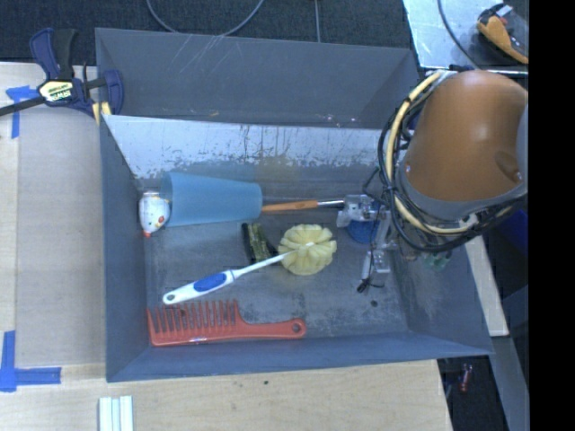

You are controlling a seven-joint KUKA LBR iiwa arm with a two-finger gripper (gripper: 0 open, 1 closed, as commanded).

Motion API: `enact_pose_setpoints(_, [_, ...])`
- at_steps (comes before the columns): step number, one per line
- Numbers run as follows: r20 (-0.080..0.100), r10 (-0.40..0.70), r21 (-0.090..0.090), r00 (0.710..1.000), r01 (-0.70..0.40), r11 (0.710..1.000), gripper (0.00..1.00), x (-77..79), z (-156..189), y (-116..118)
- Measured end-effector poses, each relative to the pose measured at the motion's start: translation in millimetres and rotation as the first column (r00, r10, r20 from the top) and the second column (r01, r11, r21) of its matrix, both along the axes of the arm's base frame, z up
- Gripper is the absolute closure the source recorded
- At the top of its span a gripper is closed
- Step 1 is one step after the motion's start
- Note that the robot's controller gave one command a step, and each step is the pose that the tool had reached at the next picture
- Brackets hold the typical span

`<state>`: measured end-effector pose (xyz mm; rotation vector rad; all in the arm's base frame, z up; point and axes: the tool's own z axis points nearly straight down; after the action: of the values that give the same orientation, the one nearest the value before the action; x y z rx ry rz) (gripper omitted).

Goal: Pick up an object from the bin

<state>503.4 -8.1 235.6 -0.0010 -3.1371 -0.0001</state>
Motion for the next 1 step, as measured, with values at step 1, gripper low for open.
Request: enact_pose_setpoints(1, [0.008,0.000,0.000,1.000,0.000,1.000,0.00,1.6,3.8,-0.1])
